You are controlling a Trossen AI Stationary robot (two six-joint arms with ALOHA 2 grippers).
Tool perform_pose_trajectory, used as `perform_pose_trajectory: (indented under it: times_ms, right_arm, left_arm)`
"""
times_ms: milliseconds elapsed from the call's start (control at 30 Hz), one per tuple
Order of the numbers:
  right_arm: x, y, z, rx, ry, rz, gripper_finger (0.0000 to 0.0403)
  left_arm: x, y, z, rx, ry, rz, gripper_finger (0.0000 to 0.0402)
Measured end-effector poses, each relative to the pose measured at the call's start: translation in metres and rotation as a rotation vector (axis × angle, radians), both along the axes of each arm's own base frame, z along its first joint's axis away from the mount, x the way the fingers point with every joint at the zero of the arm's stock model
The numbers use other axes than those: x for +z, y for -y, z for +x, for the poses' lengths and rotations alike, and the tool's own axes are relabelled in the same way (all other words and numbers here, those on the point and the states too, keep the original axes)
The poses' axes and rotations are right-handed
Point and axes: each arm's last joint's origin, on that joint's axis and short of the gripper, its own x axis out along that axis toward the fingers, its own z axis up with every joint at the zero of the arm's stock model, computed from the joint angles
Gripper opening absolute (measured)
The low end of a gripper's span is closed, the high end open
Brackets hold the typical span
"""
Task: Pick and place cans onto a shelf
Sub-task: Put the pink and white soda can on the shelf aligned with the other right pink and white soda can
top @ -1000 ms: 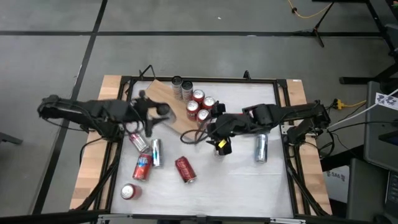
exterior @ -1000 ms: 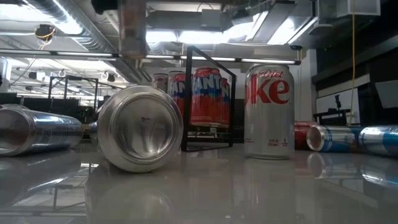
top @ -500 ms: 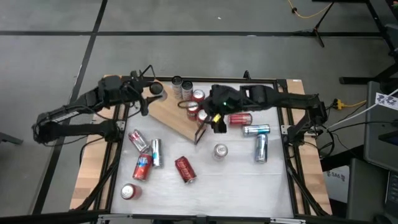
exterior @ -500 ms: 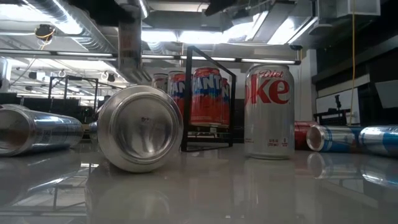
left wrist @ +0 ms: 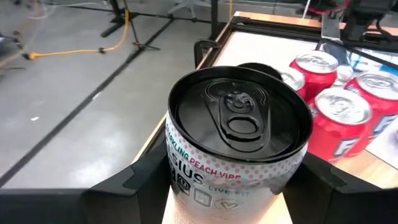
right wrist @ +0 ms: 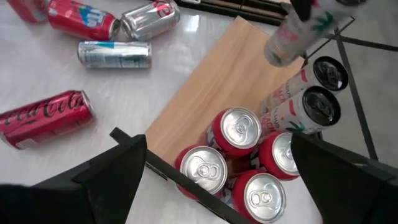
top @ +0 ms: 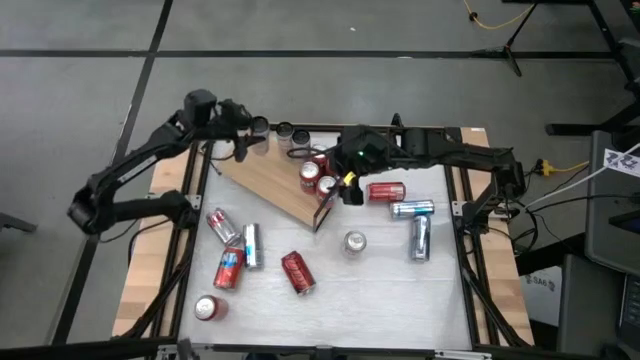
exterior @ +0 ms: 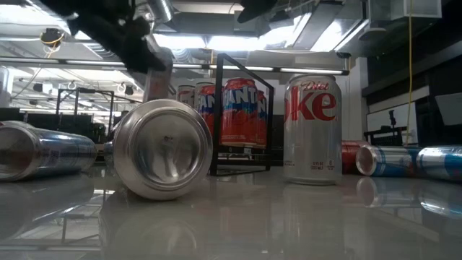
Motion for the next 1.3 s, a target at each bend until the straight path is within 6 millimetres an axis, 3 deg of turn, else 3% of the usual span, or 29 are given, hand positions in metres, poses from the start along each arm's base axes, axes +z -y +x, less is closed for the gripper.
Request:
perform_pose_trajectory:
  times_ms: [233,433,833,1300]
  right_arm:
    - [-0.001,0.000,-0.001,0.011,-0.012,-0.001,0.0390]
    - [-0.001,0.000,-0.001,0.042,-0.015,-0.032,0.0390]
    - [-0.001,0.000,-0.001,0.044,-0.015,-0.035,0.0390]
    - [-0.001,0.000,-0.001,0.044,-0.015,-0.035,0.0390]
  left_arm:
    - [-0.019,-0.039,-0.006,0.020,0.029,-0.054,0.0232]
    - [-0.034,-0.057,-0.008,-0.031,0.058,-0.107,0.0232]
    - [-0.056,-0.074,0.001,-0.057,0.036,-0.126,0.0234]
    - [-0.060,-0.078,0.003,-0.066,0.034,-0.120,0.0236]
